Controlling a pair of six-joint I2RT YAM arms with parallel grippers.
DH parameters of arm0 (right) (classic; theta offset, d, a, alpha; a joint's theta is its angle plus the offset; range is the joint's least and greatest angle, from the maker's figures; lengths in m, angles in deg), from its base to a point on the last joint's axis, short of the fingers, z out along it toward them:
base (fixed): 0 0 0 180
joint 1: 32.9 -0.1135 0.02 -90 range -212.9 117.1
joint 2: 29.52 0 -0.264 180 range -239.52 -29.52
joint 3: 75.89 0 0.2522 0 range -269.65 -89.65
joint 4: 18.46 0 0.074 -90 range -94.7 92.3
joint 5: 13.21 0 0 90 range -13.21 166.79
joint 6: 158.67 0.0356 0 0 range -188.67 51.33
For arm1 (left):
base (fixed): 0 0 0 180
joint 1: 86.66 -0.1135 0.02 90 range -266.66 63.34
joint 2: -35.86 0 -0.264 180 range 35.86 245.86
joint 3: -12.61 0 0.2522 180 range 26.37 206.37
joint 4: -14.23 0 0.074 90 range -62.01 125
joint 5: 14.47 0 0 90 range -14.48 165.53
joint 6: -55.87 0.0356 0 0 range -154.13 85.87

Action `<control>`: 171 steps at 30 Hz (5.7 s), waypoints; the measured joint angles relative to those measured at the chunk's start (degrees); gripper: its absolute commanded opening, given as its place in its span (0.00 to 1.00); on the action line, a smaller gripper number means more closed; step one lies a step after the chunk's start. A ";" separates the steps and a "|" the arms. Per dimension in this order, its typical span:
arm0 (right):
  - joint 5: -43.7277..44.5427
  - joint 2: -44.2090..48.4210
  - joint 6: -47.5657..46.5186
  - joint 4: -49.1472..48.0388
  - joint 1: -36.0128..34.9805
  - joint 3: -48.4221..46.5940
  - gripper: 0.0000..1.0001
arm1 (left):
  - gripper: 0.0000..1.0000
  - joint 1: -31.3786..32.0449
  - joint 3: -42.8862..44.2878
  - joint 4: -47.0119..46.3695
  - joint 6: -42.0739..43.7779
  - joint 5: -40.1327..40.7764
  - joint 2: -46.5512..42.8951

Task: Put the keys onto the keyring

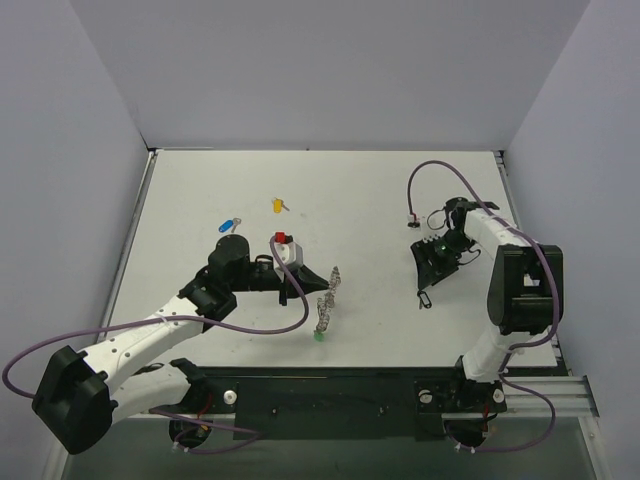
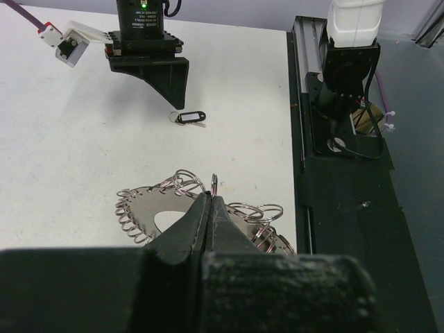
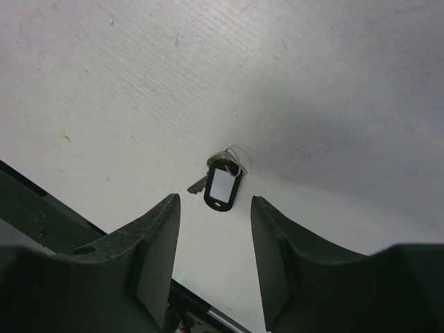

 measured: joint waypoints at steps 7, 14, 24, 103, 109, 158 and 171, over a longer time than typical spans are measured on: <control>0.87 -2.95 5.25 -0.87 0.00 -0.02 0.36 | 0.00 -0.02 0.15 1.64 1.36 0.42 -0.02; 2.38 -3.96 7.91 -2.38 0.00 -0.02 0.33 | 0.00 -0.07 0.20 1.77 2.03 0.42 -0.02; 2.29 -6.91 10.21 -3.32 0.00 -0.22 0.27 | 0.00 -0.07 0.20 1.86 2.25 0.42 -0.02; -0.76 -9.90 9.70 -0.35 1.77 -2.12 0.11 | 0.00 -0.07 0.87 4.28 3.74 0.44 -0.02; -0.96 -9.90 9.68 -0.28 1.75 -2.12 0.10 | 0.00 -0.07 0.87 4.28 3.78 0.44 -0.02; -8.90 13.77 -4.33 8.90 -2.71 -16.61 0.00 | 0.00 -2.08 1.90 -3.43 -3.74 4.57 -2.95; -14.19 25.20 -16.22 17.31 -15.96 -30.56 0.00 | 0.00 -2.27 9.27 -8.92 1.31 12.96 -2.40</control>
